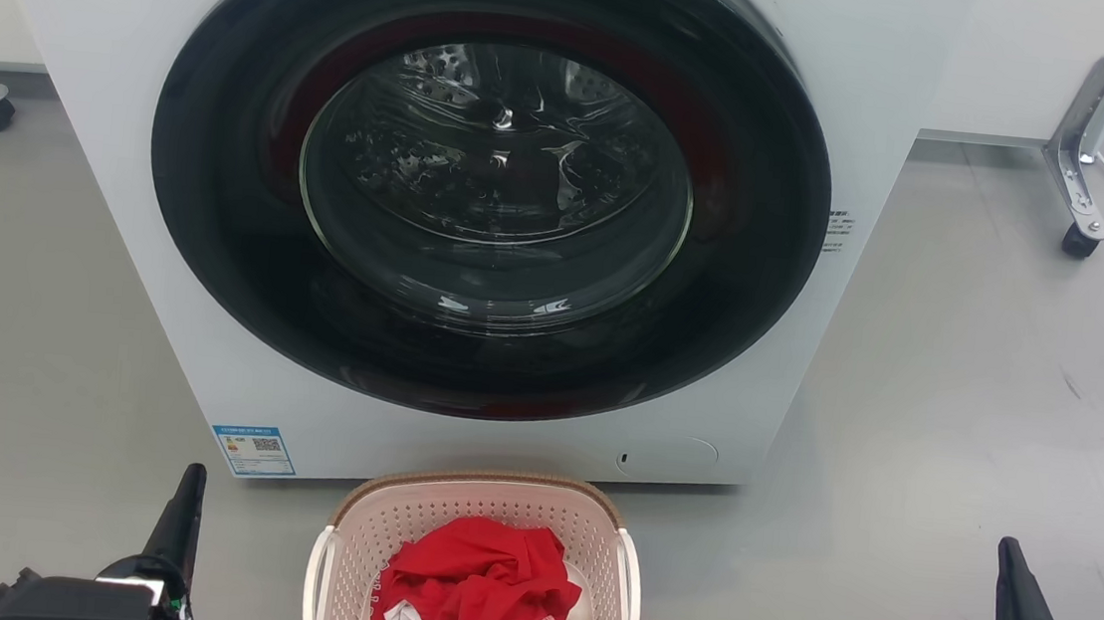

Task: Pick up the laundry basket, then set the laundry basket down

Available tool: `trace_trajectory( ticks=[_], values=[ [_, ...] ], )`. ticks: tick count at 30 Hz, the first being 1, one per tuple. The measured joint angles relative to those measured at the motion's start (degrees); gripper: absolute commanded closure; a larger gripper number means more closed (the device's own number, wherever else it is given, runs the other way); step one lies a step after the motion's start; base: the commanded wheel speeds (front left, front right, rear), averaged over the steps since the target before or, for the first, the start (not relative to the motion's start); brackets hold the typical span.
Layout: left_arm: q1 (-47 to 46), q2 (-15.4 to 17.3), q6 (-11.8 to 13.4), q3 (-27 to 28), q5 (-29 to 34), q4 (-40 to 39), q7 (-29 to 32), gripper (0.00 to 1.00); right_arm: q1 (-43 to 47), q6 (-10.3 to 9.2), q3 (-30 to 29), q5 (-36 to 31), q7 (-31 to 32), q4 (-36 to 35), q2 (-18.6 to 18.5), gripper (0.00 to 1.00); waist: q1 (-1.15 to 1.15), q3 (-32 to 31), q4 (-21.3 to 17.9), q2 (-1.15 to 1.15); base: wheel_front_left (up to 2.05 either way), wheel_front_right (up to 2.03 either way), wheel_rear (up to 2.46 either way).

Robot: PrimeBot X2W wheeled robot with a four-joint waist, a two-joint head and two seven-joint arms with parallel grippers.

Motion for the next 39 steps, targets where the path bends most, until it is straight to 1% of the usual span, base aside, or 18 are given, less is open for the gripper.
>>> trace_trajectory(
  ticks=[3,39],
  values=[
    [0.0,-0.1,0.0,0.0,-0.7,0.1,0.0,1.00,-0.6,0.08,-0.1,0.0,0.0,0.0,0.0,1.00,0.00,0.0,0.0,0.00,0.00,0.00,0.00],
    [0.0,-0.1,0.0,0.0,-0.7,0.2,0.0,1.00,-0.7,0.08,-0.1,0.1,0.0,0.0,0.1,1.00,-0.01,0.0,0.0,0.00,0.00,0.00,0.00]
  ],
)
